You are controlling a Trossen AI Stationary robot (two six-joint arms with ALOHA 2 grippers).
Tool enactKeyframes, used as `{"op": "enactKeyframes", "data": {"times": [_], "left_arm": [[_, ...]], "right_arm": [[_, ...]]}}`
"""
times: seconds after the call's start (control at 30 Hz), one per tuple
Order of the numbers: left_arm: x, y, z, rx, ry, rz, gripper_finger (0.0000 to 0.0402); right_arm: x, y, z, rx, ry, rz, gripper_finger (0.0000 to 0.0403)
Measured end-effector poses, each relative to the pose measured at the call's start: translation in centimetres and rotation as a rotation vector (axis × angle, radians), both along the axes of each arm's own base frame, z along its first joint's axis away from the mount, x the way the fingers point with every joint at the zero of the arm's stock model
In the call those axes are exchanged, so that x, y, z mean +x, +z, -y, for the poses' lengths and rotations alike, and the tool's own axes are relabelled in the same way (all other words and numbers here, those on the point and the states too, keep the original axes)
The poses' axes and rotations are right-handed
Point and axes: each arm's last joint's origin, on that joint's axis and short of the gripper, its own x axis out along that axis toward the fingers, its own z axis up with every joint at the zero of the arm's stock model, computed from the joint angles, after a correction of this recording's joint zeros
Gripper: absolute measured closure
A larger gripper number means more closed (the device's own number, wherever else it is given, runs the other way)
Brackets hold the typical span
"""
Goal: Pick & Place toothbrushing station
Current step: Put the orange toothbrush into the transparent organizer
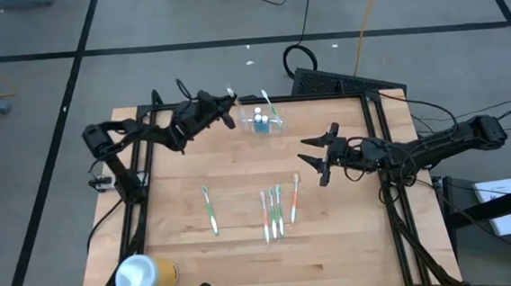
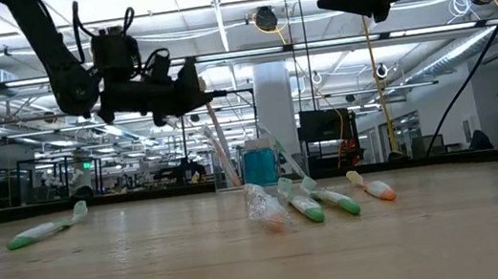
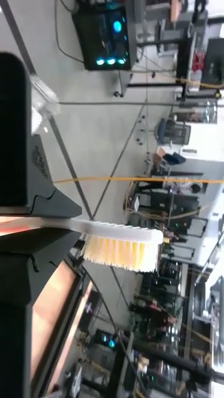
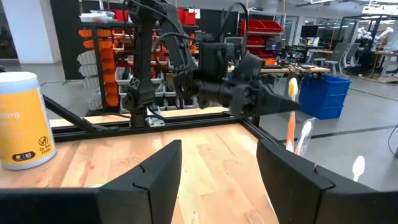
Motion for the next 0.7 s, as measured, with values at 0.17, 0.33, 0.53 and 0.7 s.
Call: {"op": "enactKeyframes", "data": {"times": [0.17, 0.33, 0.53, 0.7], "left_arm": [[0.2, -1.1, -0.2, -0.029, 0.023, -0.03, 0.0388], [0.3, -1.4, -0.1, -0.053, 0.036, -0.039, 0.0388], [0.3, -1.9, -0.2, -0.104, 0.07, -0.057, 0.0387], [0.4, -1.9, 0.0, -0.123, 0.078, -0.046, 0.0387]], "right_arm": [[0.0, 0.0, 0.0, 0.0, 0.0, 0.0, 0.0203], [0.0, 0.0, 0.0, 0.0, 0.001, -0.001, 0.0203], [0.0, 0.0, 0.0, -0.004, 0.001, -0.002, 0.0206], [0.0, 0.0, 0.0, -0.004, 0.0, -0.002, 0.0206]]}}
